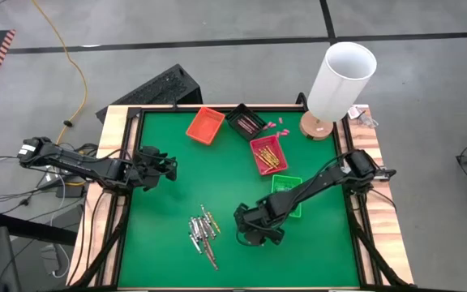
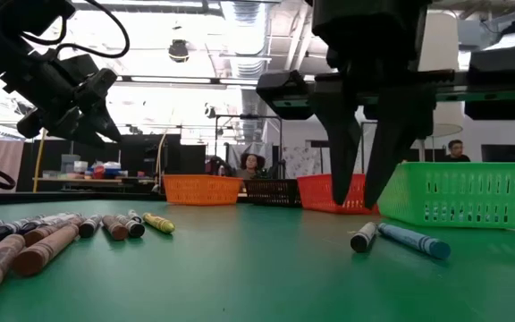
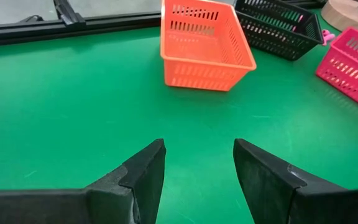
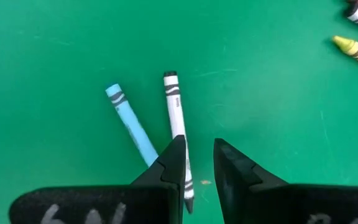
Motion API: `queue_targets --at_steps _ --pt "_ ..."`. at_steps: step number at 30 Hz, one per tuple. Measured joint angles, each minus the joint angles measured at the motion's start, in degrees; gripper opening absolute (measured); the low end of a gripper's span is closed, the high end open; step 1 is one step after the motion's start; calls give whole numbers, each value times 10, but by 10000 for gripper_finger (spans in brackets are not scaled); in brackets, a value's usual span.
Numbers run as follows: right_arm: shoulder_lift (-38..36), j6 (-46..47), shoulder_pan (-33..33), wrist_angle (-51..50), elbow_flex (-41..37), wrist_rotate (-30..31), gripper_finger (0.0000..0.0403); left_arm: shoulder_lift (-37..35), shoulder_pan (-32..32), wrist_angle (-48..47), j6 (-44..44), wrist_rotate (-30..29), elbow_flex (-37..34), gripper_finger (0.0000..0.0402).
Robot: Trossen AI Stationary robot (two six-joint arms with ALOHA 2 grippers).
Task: Sort crayons
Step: Put the black crayon into the orange bin
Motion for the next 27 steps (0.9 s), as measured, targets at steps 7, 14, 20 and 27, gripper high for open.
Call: queue_targets --at_steps 7,14,20,27 --pt "23 -2 1 -4 0 -9 78 0 0 1 0 2 0 180" --pt "29 20 -7 -3 0 -8 73 0 0 3 0 7 0 180" --pt "29 31 -13 -6 0 -8 35 0 0 3 0 7 0 180" --pt "29 37 -14 -6 0 -8 6 0 0 3 0 7 0 180"
